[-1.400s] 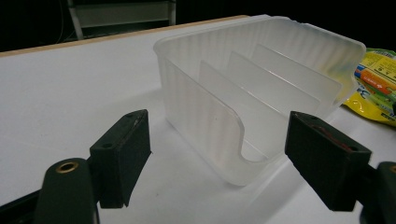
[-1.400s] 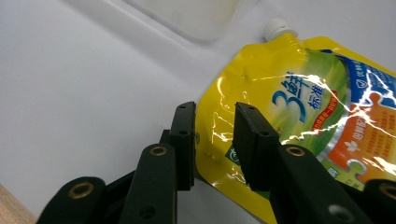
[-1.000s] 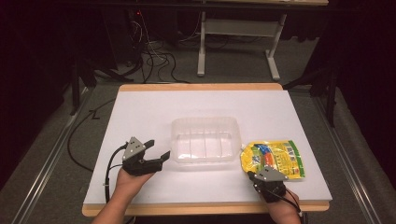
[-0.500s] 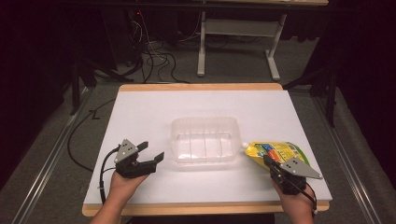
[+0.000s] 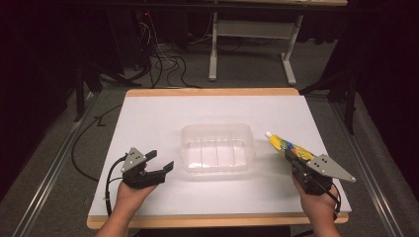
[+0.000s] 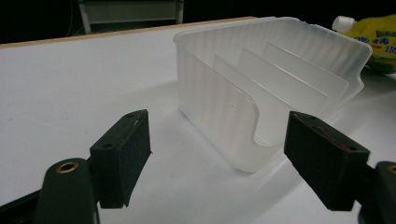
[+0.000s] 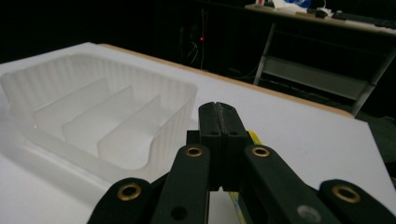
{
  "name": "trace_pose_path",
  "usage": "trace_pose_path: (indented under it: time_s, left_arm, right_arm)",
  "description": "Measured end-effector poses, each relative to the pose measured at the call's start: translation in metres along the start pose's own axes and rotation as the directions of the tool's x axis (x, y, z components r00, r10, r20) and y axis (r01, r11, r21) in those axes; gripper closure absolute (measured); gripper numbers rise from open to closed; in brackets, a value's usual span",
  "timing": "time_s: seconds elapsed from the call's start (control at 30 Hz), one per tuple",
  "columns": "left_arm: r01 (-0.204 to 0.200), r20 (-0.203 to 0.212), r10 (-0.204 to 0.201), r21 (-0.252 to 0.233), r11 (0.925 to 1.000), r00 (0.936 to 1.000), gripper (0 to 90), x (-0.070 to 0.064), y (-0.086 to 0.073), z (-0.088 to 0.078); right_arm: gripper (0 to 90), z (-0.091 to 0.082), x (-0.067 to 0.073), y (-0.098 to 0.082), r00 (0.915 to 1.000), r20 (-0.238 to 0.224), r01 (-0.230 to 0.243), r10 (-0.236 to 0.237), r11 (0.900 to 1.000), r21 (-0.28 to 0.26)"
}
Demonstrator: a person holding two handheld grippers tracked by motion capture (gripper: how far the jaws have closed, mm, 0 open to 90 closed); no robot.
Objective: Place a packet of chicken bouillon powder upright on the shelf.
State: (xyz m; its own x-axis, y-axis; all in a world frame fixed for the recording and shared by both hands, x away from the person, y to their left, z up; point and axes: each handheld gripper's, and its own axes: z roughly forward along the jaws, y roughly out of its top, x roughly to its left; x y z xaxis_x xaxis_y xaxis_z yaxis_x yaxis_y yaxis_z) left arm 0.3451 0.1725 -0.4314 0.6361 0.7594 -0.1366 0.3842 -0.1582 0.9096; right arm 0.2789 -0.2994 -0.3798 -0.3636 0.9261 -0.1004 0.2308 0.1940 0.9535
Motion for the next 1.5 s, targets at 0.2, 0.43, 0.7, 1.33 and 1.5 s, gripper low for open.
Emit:
trace_pose_path:
  time_s: [0.2,0.43,0.7,1.33,1.5]
  left_arm:
    - [0.002,-0.001,-0.002,0.000,1.0000,1.0000,23.4,0.002,0.000,0.000]
    - [0.002,0.001,-0.002,-0.002,1.0000,1.0000,23.5,0.001,0.000,0.000]
    - [0.003,0.005,-0.003,-0.005,1.0000,1.0000,23.7,0.001,0.002,0.002]
    - [-0.016,0.025,0.016,0.001,0.9999,0.9996,24.0,-0.004,0.006,0.014]
    - [-0.017,0.025,0.017,0.004,0.9998,0.9995,24.1,-0.004,0.006,0.013]
  right_arm:
    - [90.0,-0.009,-0.021,0.012,0.9969,0.045,-0.061,0.064,0.995,-0.076]
    - [90.0,-0.034,-0.048,0.011,0.9819,0.113,-0.134,0.152,0.979,-0.153]
    - [90.0,-0.062,-0.073,0.001,0.9556,0.206,-0.168,0.211,0.964,-0.205]
    - [72.6,-0.086,-0.088,-0.019,0.9306,0.246,-0.230,0.271,0.956,-0.184]
    - [64.5,-0.068,-0.086,-0.024,0.9361,0.241,-0.237,0.256,0.966,-0.103]
